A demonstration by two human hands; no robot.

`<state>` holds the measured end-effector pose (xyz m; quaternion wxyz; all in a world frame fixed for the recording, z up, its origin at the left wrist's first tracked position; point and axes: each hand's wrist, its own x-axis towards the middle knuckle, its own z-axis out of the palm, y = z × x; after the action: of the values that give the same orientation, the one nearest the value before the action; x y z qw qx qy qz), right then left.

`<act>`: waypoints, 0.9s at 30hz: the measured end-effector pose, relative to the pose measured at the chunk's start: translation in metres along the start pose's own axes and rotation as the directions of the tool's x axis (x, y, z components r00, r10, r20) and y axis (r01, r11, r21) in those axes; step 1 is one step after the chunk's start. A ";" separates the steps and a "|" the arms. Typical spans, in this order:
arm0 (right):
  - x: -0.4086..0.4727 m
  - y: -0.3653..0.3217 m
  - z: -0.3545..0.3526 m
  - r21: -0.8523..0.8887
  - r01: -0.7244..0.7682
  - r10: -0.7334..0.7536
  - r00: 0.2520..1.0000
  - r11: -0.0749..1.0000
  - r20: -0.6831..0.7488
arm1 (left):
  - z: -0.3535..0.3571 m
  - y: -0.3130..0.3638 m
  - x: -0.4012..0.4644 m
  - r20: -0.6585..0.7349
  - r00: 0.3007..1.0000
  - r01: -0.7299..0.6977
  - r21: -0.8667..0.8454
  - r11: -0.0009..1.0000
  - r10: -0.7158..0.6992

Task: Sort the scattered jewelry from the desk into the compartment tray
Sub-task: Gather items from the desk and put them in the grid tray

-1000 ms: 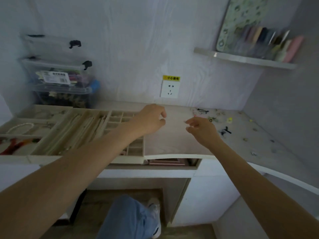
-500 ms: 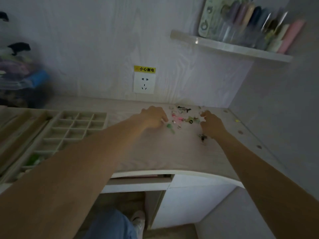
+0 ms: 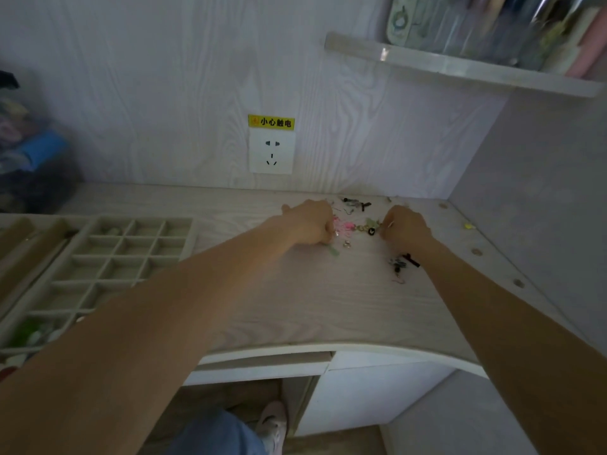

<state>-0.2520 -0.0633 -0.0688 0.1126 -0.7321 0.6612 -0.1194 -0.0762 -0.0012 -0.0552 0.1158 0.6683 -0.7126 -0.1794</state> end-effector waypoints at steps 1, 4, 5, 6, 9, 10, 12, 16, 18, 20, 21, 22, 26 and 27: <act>0.000 0.001 -0.001 0.020 0.009 -0.009 1.000 1.000 0.008 | 0.001 0.001 0.000 0.006 1.000 0.005 -0.002 1.000 -0.005; 0.000 0.002 -0.004 0.049 0.036 -0.038 0.999 0.998 0.033 | 0.003 -0.001 0.000 -0.035 0.999 0.009 -0.093 0.996 -0.013; -0.001 0.002 -0.005 0.081 0.046 -0.049 0.998 0.996 0.027 | 0.002 -0.002 -0.001 -0.063 0.998 0.009 -0.165 0.986 -0.019; -0.001 0.002 -0.006 0.136 0.058 -0.061 0.998 0.989 0.015 | -0.001 -0.004 -0.002 -0.097 0.995 0.005 -0.255 0.967 -0.030; -0.003 0.001 -0.012 0.377 0.049 -0.034 0.998 0.925 -0.045 | -0.012 -0.004 -0.008 -0.190 0.980 -0.043 -0.483 0.875 -0.056; -0.004 -0.002 -0.016 0.463 0.055 -0.022 0.997 0.885 -0.076 | -0.017 -0.004 -0.012 -0.200 0.976 -0.050 -0.572 0.819 -0.080; -0.007 -0.004 -0.022 0.607 0.052 0.007 0.995 0.793 -0.095 | -0.023 -0.002 -0.018 -0.114 0.982 0.007 -0.782 0.623 -0.153; -0.023 -0.013 -0.039 0.837 -0.023 0.042 0.999 0.546 0.001 | -0.032 -0.002 -0.030 -0.014 0.977 0.044 -0.964 0.263 -0.214; -0.032 -0.016 -0.044 0.912 -0.074 0.009 0.997 0.403 0.077 | -0.035 -0.001 -0.036 0.003 0.972 0.047 -0.982 0.183 -0.235; -0.040 -0.019 -0.047 0.960 -0.128 -0.047 0.988 0.250 0.144 | -0.038 0.000 -0.042 0.023 0.970 0.060 -0.987 0.147 -0.242; -0.044 -0.021 -0.049 0.972 -0.151 -0.072 0.983 0.182 0.167 | -0.040 0.001 -0.046 0.029 0.970 0.065 -0.988 0.142 -0.240; -0.048 -0.024 -0.051 0.978 -0.169 -0.095 0.979 0.122 0.181 | -0.042 0.002 -0.050 0.030 0.971 0.065 -0.988 0.142 -0.237; -0.065 -0.044 -0.055 0.981 -0.193 -0.139 0.971 0.016 0.194 | -0.053 0.003 -0.066 0.004 0.979 0.035 -0.988 0.147 -0.205; -0.070 -0.049 -0.055 0.980 -0.199 -0.153 0.968 0.001 0.197 | -0.056 0.002 -0.072 -0.006 0.981 0.023 -0.988 0.151 -0.192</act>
<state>-0.2302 0.0107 -0.0023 0.6801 -0.4343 0.3742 -0.4570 -0.0500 0.0647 0.0017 0.5541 0.4925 -0.3672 -0.5618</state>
